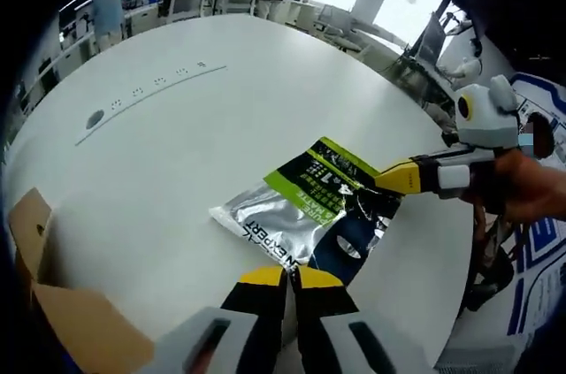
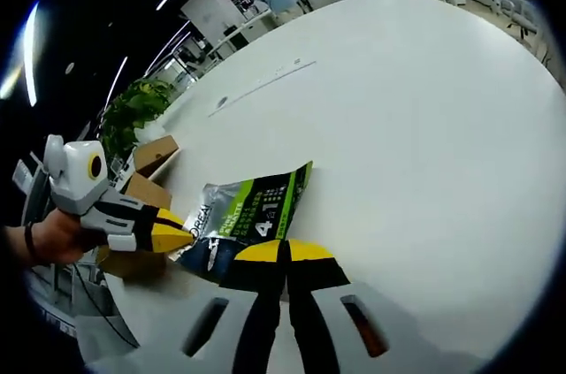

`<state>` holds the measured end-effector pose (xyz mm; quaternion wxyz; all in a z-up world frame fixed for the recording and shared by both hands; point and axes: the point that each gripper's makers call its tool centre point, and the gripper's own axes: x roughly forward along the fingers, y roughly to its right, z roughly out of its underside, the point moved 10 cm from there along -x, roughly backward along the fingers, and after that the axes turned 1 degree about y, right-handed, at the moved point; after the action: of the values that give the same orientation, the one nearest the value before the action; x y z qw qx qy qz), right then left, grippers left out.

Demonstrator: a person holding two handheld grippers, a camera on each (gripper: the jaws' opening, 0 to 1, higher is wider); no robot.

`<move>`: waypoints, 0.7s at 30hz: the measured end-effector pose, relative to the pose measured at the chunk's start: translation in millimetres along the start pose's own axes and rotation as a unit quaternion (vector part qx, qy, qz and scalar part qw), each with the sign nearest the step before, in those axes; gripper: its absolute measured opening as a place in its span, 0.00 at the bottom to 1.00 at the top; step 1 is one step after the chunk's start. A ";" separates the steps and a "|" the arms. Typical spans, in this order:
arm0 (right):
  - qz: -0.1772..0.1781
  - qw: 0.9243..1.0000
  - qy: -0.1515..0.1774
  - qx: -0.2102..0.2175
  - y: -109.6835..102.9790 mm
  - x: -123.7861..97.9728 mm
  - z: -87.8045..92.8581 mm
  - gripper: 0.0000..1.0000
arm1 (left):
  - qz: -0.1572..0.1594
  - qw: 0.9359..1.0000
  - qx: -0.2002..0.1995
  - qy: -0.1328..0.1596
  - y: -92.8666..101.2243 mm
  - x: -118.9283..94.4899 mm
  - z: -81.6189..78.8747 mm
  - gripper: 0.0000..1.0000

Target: Operate the shoe box by opening the lid, removing the specified soft item, and placing it in the target area until the item is outside and the box remains undamaged.

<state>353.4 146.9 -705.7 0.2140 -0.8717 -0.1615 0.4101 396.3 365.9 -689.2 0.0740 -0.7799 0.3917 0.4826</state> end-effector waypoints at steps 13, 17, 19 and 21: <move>0.014 1.000 -0.004 0.002 4.7 1.5 9.4 0.00 | -0.003 0.999 0.020 -0.040 3.8 6.4 5.1 0.07; 0.015 1.000 -0.003 0.005 6.3 0.1 10.2 0.01 | -0.006 0.999 0.022 -0.045 3.2 5.8 5.9 0.09; 0.016 1.000 0.000 0.008 7.3 -1.2 9.7 0.01 | -0.024 0.998 0.030 -0.054 2.1 4.2 5.8 0.13; 0.021 1.000 -0.001 0.006 8.1 -3.5 10.3 0.01 | -0.037 0.997 0.036 -0.061 1.6 2.3 4.5 0.18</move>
<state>344.0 140.8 -713.4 0.2103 -0.8733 -0.1412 0.4162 392.7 365.7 -693.0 0.1440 -0.7601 0.3743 0.5113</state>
